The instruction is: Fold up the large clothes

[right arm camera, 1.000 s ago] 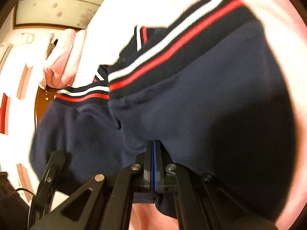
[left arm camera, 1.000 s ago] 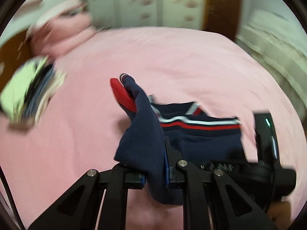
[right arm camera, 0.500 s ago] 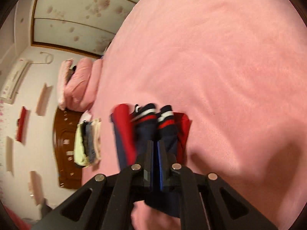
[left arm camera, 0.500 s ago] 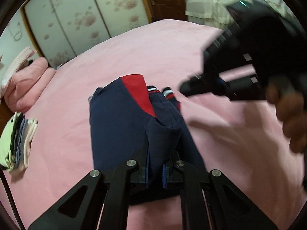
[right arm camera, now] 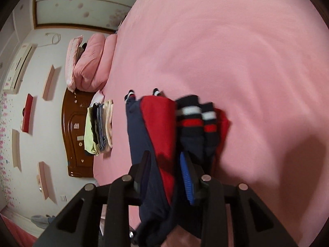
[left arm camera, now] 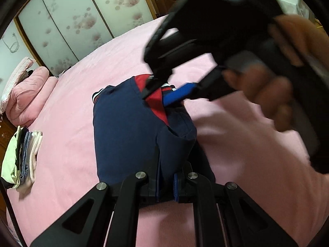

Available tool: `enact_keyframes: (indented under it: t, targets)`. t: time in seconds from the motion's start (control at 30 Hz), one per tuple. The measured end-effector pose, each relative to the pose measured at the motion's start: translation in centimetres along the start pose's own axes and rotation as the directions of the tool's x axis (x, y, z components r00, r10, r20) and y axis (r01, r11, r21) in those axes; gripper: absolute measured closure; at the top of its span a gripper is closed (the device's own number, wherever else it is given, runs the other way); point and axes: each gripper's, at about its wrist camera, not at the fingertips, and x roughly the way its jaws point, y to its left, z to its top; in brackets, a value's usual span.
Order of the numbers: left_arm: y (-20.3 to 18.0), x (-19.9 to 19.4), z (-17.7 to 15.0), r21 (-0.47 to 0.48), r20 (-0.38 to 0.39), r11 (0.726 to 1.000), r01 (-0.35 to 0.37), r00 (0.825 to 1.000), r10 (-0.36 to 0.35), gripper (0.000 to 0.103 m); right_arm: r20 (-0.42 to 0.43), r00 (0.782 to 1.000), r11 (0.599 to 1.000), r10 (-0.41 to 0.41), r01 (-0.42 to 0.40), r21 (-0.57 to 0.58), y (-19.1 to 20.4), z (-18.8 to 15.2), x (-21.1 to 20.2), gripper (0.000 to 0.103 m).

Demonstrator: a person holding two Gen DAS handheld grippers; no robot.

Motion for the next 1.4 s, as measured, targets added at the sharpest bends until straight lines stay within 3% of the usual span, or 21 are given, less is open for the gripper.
enact_keyframes:
  t: [0.1, 0.13, 0.17, 0.3, 0.4, 0.47, 0.53, 0.67, 0.7, 0.77, 0.8, 0.87, 0.93, 1.0, 1.03, 1.1, 1.17, 1.2, 1.3, 1.37, 1.4]
  targets:
    - [-0.1, -0.4, -0.2, -0.005, -0.017, 1.0, 0.015, 1.0, -0.015, 0.096, -0.035, 0.998, 0.998, -0.06, 0.058, -0.035, 0.8, 0.5, 1.4, 0.073]
    - [-0.1, -0.4, -0.3, -0.008, -0.027, 1.0, 0.018, 0.999, -0.019, 0.096, -0.036, 0.995, 0.994, -0.097, 0.095, -0.049, 1.1, 0.6, 1.7, 0.079]
    - [0.0, -0.3, -0.3, -0.009, -0.039, 1.0, 0.016, 0.999, -0.016, 0.096, -0.024, 0.992, 0.991, -0.122, 0.12, -0.062, 1.3, 0.4, 1.6, 0.095]
    - [1.4, -0.6, -0.5, -0.029, -0.082, 0.999, 0.02, 0.996, -0.022, 0.093, 0.039, 0.99, 0.987, -0.133, 0.136, -0.083, 2.4, -0.5, -0.2, 0.096]
    - [2.9, -2.0, -0.5, -0.076, -0.08, 0.995, 0.061, 0.995, -0.067, 0.071, 0.069, 0.977, 0.975, -0.2, 0.206, -0.085, 2.5, -1.2, -1.3, 0.096]
    - [3.6, -2.7, -0.6, -0.09, -0.094, 0.993, 0.074, 0.992, -0.082, 0.045, 0.073, 0.961, 0.959, -0.267, 0.272, -0.081, 1.5, -1.5, -1.6, 0.096]
    - [4.5, -2.6, -0.8, -0.09, -0.142, 0.991, 0.098, 0.984, -0.11, 0.038, 0.065, 0.94, 0.939, -0.335, 0.339, -0.063, 0.6, -1.7, -1.1, 0.096]
    - [6.6, -1.5, -1.0, -0.078, -0.225, 0.995, 0.055, 0.972, -0.071, 0.038, 0.098, 0.919, 0.921, -0.382, 0.388, -0.04, -0.1, -1.8, -1.6, 0.084]
    - [7.4, -1.3, -0.9, -0.084, -0.234, 0.996, 0.034, 0.971, -0.053, 0.038, 0.125, 0.902, 0.906, -0.413, 0.421, -0.046, 0.3, -1.8, -2.0, 0.081]
    - [9.4, -0.8, -0.5, -0.116, -0.244, 0.993, 0.014, 0.969, -0.042, 0.038, 0.214, 0.841, 0.851, -0.497, 0.52, -0.065, 1.5, -2.0, -3.4, 0.079]
    - [10.8, -0.5, 0.1, -0.144, -0.237, 0.989, 0.025, 0.97, -0.059, 0.038, 0.244, 0.829, 0.845, -0.503, 0.531, -0.064, 1.9, -2.1, -4.0, 0.079]
    - [11.9, -0.1, 1.0, -0.173, -0.227, 0.984, 0.028, 0.972, -0.067, 0.038, 0.276, 0.837, 0.862, -0.473, 0.504, -0.053, 2.2, -2.0, -4.6, 0.079]
    - [13.8, 0.8, 2.5, -0.221, -0.209, 0.975, 0.021, 0.976, -0.068, 0.038, 0.3, 0.863, 0.893, -0.406, 0.444, -0.07, 2.7, -1.9, -4.8, 0.079]
    - [15.4, 1.9, 4.0, -0.289, -0.181, 0.954, 0.084, 0.974, -0.14, 0.038, 0.309, 0.889, 0.917, -0.338, 0.385, -0.104, 3.2, -1.7, -4.3, 0.079]
    - [16.2, 3.0, 4.8, -0.337, -0.164, 0.929, 0.152, 0.962, -0.217, 0.038, 0.3, 0.901, 0.925, -0.312, 0.36, -0.118, 3.6, -1.6, -3.4, 0.079]
    - [17.2, 5.7, 5.9, -0.436, -0.127, 0.864, 0.252, 0.933, -0.336, 0.052, 0.272, 0.911, 0.931, -0.309, 0.348, -0.11, 3.3, -1.2, -1.5, 0.08]
    - [17.6, 8.2, 6.9, -0.496, -0.106, 0.816, 0.296, 0.912, -0.396, 0.09, 0.243, 0.917, 0.934, -0.318, 0.346, -0.085, 2.8, -0.6, 0.1, 0.094]
    - [17.7, 10.0, 7.4, -0.519, -0.114, 0.802, 0.297, 0.905, -0.409, 0.093, 0.233, 0.919, 0.937, -0.316, 0.341, -0.075, 2.5, -0.3, 0.6, 0.096]
    - [17.8, 13.4, 8.2, -0.528, -0.146, 0.805, 0.271, 0.904, -0.401, 0.093, 0.243, 0.919, 0.944, -0.311, 0.328, -0.034, 1.2, 0.4, 0.9, 0.098]
    - [17.8, 14.8, 8.2, -0.539, -0.193, 0.814, 0.217, 0.909, -0.37, 0.093, 0.253, 0.9, 0.926, -0.356, 0.376, -0.032, 0.5, 0.4, 0.6, 0.103]
    - [18.2, 15.3, 7.8, -0.573, -0.195, 0.793, 0.209, 0.905, -0.379, 0.094, 0.251, 0.887, 0.911, -0.388, 0.41, -0.04, 0.4, 0.6, 0.5, 0.103]
